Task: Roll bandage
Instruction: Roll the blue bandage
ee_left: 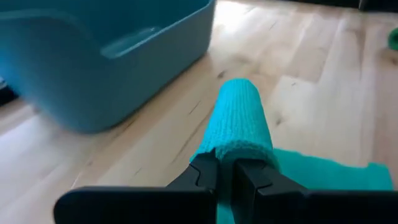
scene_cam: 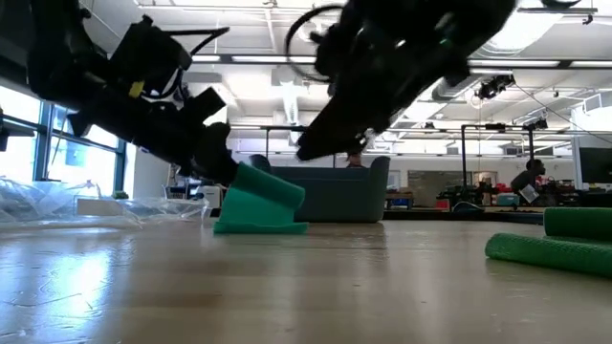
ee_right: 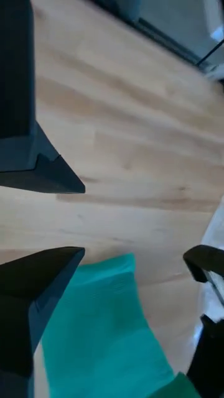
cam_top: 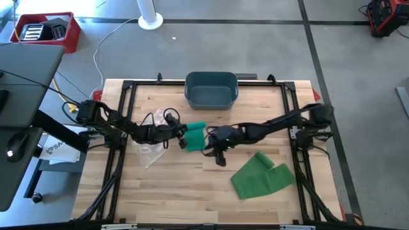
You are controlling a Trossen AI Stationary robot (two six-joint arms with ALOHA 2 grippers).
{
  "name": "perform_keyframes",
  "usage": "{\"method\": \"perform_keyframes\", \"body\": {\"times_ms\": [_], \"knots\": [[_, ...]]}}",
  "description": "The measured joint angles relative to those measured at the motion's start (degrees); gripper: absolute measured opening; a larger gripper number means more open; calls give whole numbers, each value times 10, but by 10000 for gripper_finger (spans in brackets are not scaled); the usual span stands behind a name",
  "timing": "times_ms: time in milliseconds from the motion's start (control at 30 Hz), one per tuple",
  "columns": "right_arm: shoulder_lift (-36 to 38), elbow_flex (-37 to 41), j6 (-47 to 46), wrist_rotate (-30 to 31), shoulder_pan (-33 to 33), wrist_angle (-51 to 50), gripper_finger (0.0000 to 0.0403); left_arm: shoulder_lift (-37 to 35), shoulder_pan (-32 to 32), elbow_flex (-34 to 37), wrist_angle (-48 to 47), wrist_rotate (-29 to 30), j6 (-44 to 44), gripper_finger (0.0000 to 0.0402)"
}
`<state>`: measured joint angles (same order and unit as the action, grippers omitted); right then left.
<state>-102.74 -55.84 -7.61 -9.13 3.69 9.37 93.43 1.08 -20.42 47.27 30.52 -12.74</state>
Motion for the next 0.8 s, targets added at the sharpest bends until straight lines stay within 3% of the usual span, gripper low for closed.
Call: {"method": "perform_keyframes", "body": {"times_ms": [233, 433, 800], "knots": [[-122, -126, 102, -8, -38, -53, 108, 0, -7, 40, 6, 10, -26, 9], [-190, -209, 172, -49, -55, -109, 92, 0, -7, 70, 14, 37, -52, 9], [-234, -251, 219, -53, -55, -148, 73, 0, -7, 83, 33, 54, -52, 9]]}}
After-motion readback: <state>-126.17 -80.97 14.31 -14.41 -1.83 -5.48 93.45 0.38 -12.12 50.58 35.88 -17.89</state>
